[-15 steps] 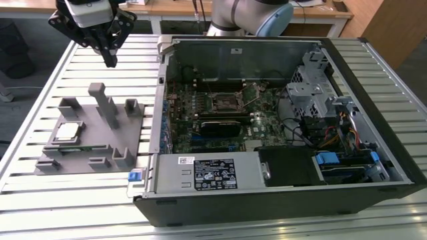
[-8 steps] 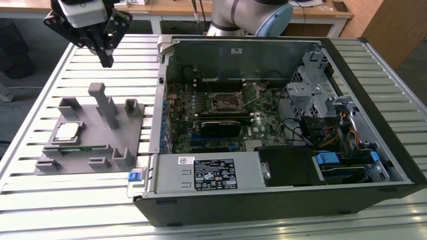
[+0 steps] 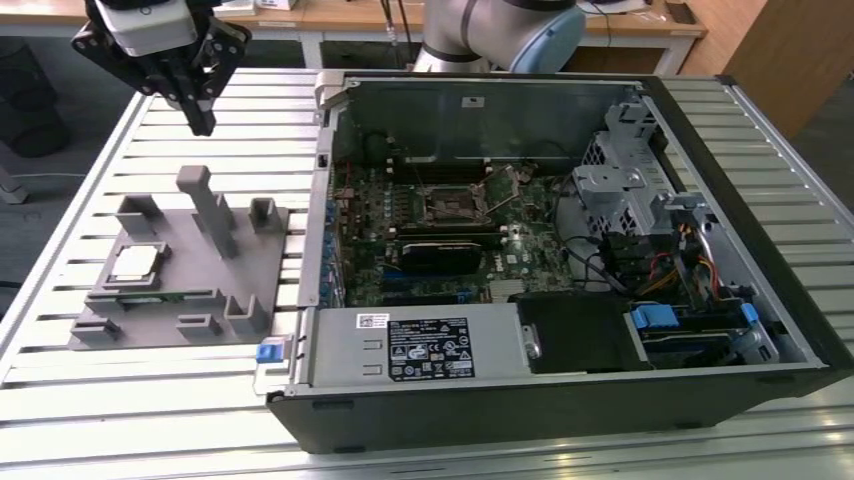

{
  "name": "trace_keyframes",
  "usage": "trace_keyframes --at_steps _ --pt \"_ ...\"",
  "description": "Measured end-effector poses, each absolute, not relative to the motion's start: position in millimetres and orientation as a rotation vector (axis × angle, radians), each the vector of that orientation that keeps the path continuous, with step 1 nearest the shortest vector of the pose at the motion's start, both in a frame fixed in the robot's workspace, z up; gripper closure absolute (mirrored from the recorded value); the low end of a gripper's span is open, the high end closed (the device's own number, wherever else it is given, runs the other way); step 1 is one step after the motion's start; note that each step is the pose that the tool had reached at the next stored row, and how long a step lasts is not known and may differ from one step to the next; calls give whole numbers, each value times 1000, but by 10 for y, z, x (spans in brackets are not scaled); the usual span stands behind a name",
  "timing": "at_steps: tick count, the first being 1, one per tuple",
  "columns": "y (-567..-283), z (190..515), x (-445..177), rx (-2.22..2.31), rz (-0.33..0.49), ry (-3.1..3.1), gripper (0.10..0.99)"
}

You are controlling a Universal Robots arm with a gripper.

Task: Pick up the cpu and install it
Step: 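Reach for the cpu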

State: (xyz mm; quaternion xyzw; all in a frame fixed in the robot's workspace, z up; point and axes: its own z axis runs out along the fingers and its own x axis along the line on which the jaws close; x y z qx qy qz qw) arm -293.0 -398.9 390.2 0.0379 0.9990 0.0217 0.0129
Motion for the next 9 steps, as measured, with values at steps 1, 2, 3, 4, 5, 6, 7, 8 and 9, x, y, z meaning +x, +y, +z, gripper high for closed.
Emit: trace_keyframes --at_steps 1,2,3,4,5,6,7,8,9 --pt "-3989 3900 -2951 118 68 3113 980" --pt "-3989 3900 -2970 118 68 3113 980" --pt "-3989 3899 -2989 118 68 3113 980" --pt "-3989 3899 -3007 118 68 3113 980" --pt "-3989 3898 -3024 118 68 3113 980" --pt "-3990 3897 -3041 118 68 3113 980" --pt "-3990 3896 -3060 118 68 3113 980" --pt "-3990 3895 -3079 118 68 3113 980" --pt "-3989 3895 -3095 118 68 3113 980"
